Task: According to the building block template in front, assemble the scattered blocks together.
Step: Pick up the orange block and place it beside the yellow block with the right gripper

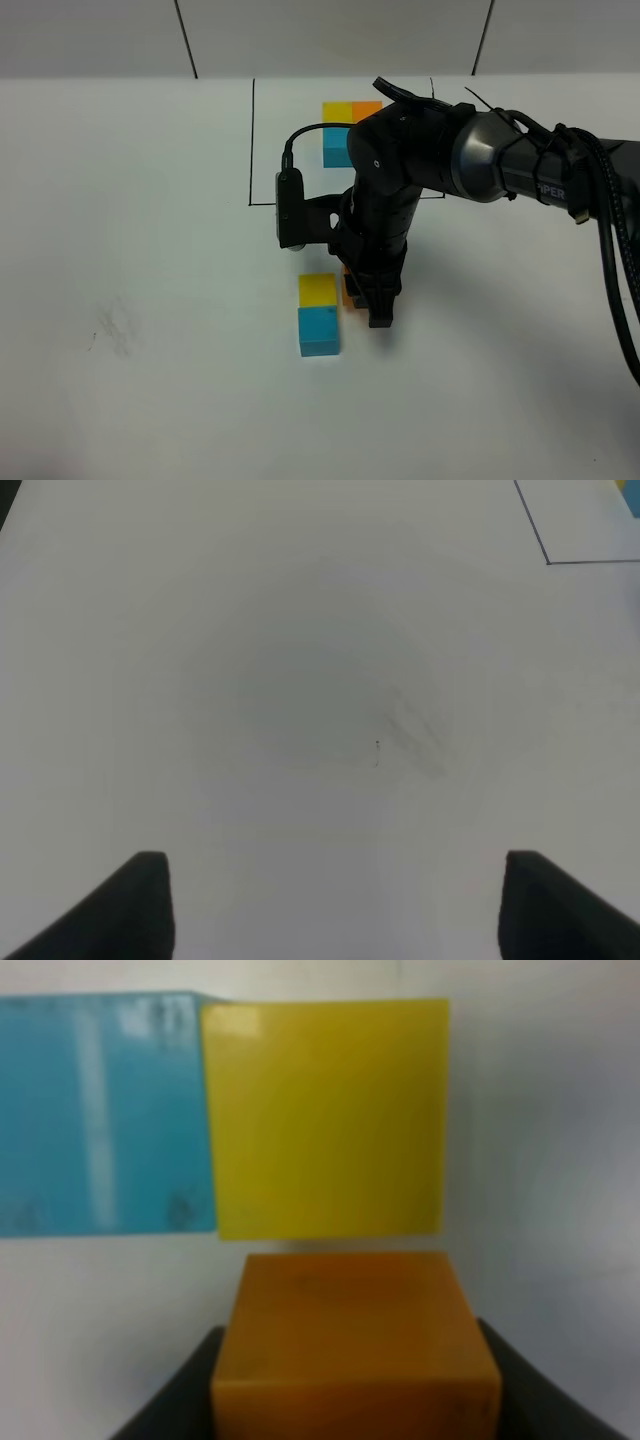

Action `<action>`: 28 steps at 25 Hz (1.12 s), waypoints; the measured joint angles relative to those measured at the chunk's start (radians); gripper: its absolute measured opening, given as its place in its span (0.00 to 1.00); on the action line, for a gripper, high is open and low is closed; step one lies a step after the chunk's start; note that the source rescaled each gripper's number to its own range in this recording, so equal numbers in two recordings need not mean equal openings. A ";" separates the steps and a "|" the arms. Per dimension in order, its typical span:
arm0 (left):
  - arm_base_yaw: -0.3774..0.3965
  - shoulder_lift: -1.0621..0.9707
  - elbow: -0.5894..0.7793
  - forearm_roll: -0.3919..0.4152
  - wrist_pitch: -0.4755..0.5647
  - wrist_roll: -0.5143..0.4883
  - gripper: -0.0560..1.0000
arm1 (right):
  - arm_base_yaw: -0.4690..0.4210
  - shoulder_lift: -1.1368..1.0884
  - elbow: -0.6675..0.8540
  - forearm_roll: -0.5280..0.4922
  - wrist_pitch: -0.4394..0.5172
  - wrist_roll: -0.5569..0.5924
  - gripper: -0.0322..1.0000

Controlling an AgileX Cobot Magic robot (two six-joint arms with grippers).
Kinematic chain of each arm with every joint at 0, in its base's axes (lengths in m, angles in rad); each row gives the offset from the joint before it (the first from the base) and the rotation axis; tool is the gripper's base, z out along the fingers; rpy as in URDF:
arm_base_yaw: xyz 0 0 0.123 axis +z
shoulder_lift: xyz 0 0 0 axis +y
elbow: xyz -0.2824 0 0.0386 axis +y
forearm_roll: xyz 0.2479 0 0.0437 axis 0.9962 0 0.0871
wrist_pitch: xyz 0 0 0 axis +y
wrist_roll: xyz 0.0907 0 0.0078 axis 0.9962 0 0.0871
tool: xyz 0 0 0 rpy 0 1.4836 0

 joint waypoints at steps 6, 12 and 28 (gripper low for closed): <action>0.000 0.000 0.000 0.000 0.000 0.000 0.49 | 0.000 0.009 -0.003 0.002 -0.018 0.000 0.26; 0.000 0.000 0.000 0.000 0.000 0.000 0.49 | 0.000 0.047 -0.004 0.016 -0.019 0.000 0.26; 0.000 0.000 0.000 0.000 0.000 0.000 0.49 | 0.000 0.074 -0.006 0.038 -0.038 0.008 0.26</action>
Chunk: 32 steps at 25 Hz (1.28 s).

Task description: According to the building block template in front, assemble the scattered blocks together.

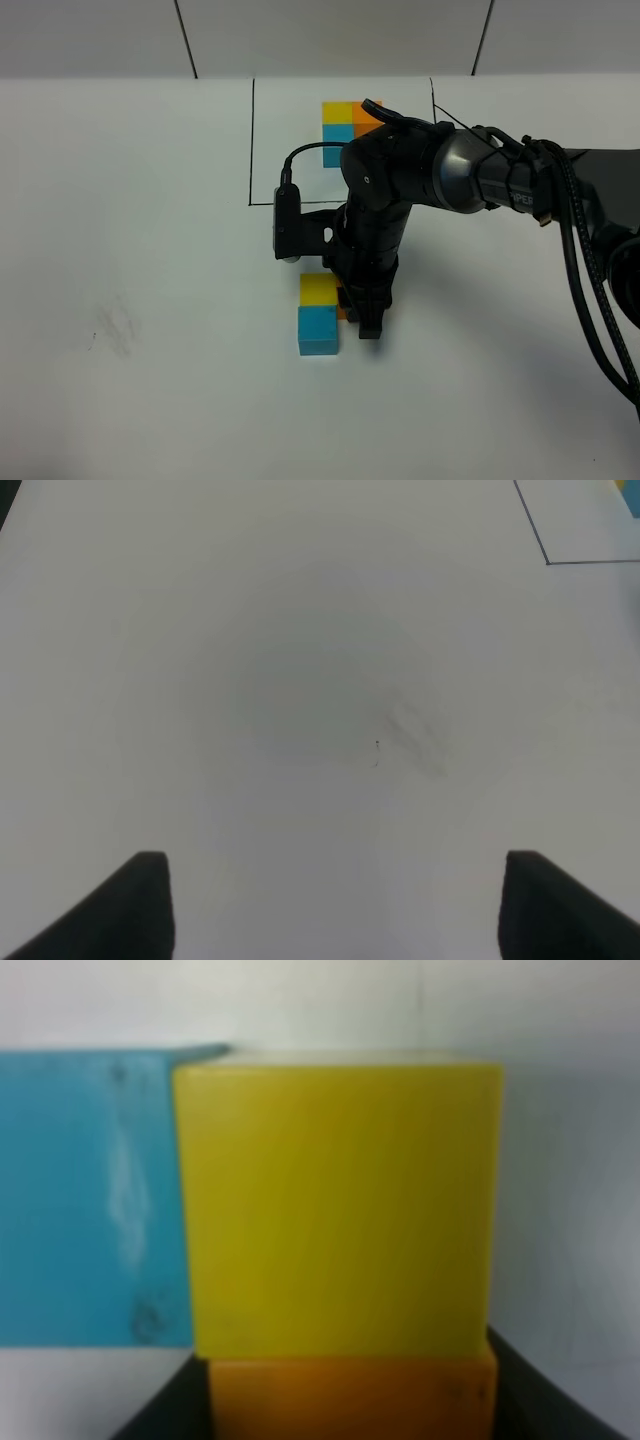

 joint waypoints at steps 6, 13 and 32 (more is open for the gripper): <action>0.000 0.000 0.000 0.000 0.000 0.000 0.49 | 0.000 0.001 -0.001 0.000 0.000 0.008 0.26; 0.000 0.000 0.000 0.000 0.000 0.000 0.49 | 0.000 -0.008 -0.001 0.014 0.002 0.074 0.65; 0.000 0.000 0.000 0.000 0.000 -0.001 0.49 | -0.765 -0.466 0.001 -0.165 0.306 0.533 1.00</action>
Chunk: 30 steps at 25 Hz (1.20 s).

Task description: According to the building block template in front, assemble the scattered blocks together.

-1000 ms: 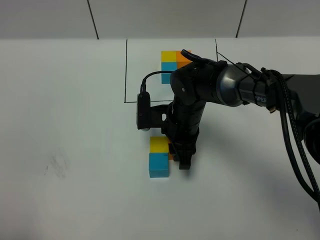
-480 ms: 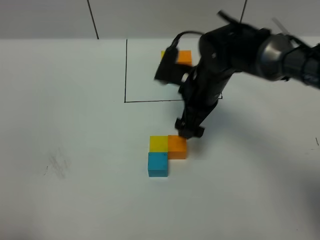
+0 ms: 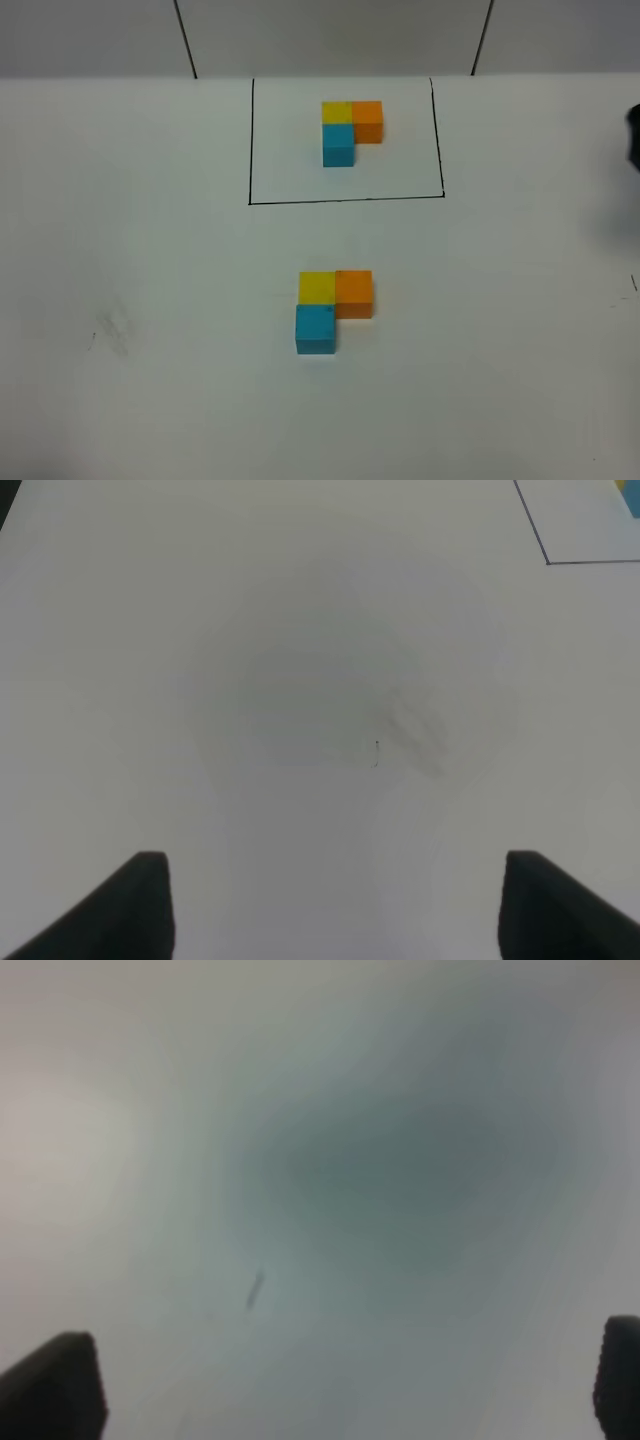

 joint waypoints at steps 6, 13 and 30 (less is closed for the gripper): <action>0.000 0.000 0.000 0.000 0.000 -0.002 0.49 | -0.176 -0.223 0.108 -0.019 0.036 0.013 1.00; 0.000 0.000 0.000 0.000 0.000 -0.002 0.49 | -0.193 -0.679 0.386 -0.015 -0.099 0.017 1.00; 0.000 0.000 0.000 0.000 0.000 -0.002 0.49 | 0.028 -1.481 0.815 0.126 -0.105 0.019 1.00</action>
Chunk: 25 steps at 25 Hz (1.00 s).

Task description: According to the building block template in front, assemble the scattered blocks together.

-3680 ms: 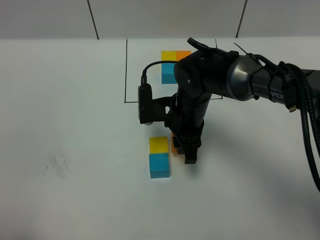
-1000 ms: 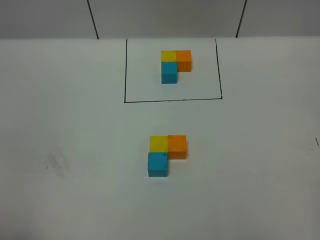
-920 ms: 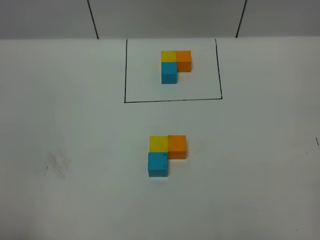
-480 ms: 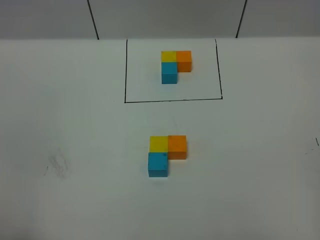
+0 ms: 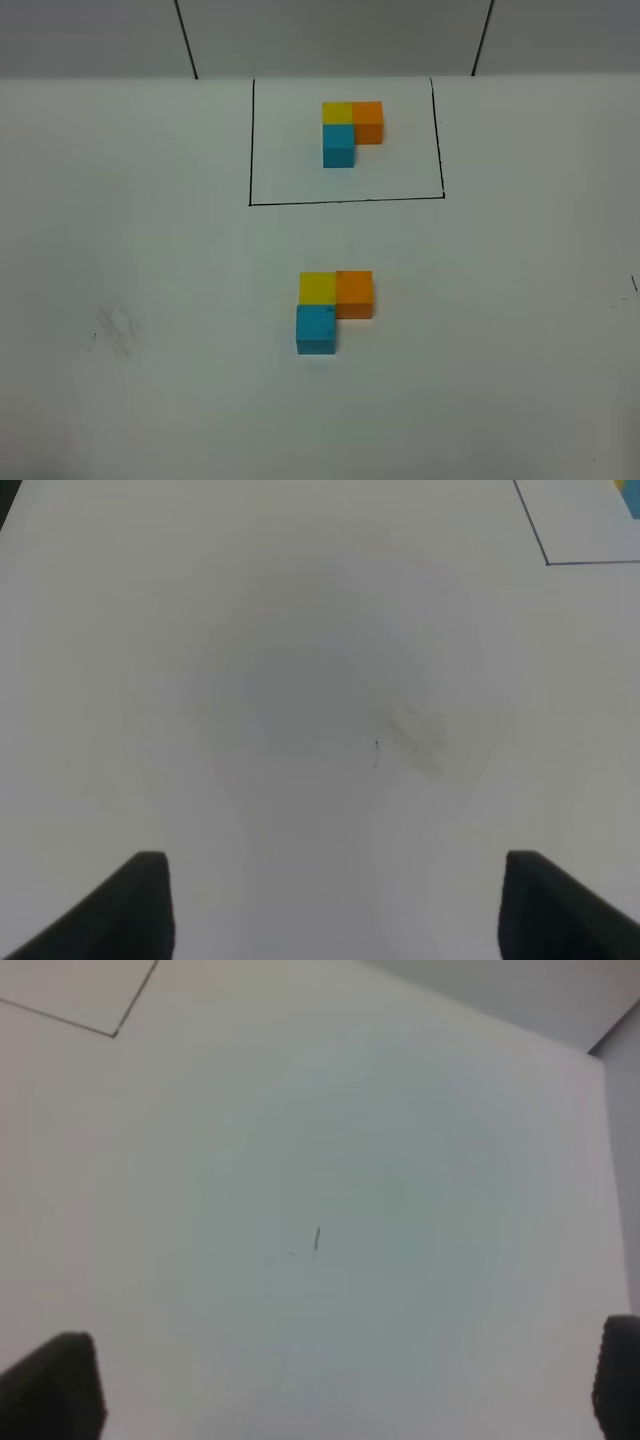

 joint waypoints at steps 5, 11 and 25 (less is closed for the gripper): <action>0.000 0.000 0.000 0.000 0.000 0.000 0.49 | 0.000 -0.103 0.086 0.035 0.025 0.050 0.99; 0.000 0.000 0.000 0.000 0.000 0.000 0.49 | 0.000 -0.160 0.141 -0.002 0.083 0.180 0.96; 0.000 0.000 0.000 0.000 0.000 0.000 0.49 | 0.000 -0.188 0.179 -0.043 0.021 0.337 0.78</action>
